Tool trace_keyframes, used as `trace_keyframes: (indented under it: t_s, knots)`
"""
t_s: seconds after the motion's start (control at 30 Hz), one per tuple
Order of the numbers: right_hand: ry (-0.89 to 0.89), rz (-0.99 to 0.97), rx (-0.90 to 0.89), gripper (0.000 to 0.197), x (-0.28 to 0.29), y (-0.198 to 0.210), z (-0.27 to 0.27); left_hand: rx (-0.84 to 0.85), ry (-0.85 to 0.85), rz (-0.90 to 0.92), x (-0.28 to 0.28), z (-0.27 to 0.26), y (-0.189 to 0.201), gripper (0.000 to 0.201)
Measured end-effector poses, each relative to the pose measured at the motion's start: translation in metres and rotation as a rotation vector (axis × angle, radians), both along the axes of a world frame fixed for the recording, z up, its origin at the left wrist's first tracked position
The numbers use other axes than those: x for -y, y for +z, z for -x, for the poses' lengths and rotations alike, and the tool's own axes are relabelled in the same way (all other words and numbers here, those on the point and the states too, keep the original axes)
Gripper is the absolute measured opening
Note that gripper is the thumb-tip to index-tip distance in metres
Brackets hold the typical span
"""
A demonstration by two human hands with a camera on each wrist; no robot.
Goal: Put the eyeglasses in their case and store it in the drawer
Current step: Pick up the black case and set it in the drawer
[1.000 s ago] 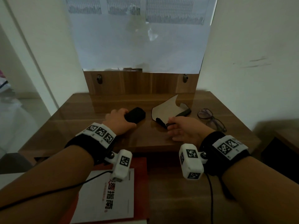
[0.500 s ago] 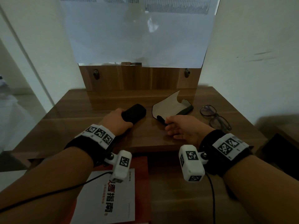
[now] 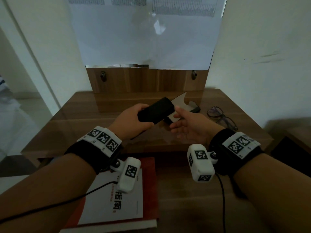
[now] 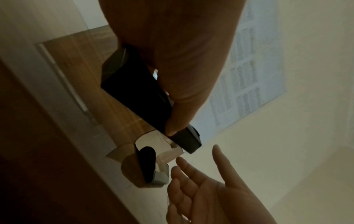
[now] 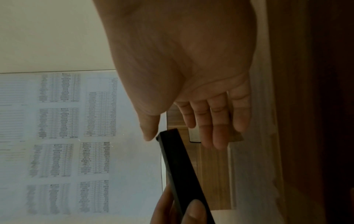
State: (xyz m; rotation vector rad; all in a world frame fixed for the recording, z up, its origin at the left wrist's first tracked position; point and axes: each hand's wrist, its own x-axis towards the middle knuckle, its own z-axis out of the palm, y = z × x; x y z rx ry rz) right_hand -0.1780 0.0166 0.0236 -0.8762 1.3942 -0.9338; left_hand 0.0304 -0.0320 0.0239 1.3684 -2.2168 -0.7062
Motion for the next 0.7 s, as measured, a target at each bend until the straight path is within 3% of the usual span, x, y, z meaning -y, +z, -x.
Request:
trace_keyframes:
  t_s: [0.37, 0.7]
  knots:
    - [-0.076, 0.011, -0.078, 0.039, -0.039, 0.000, 0.016, 0.031, -0.190, -0.080, -0.049, 0.026, -0.003, 0.066]
    - [-0.133, -0.128, -0.107, 0.029, -0.084, -0.021, 0.042, 0.112, -0.153, -0.342, -0.081, 0.033, -0.022, 0.069]
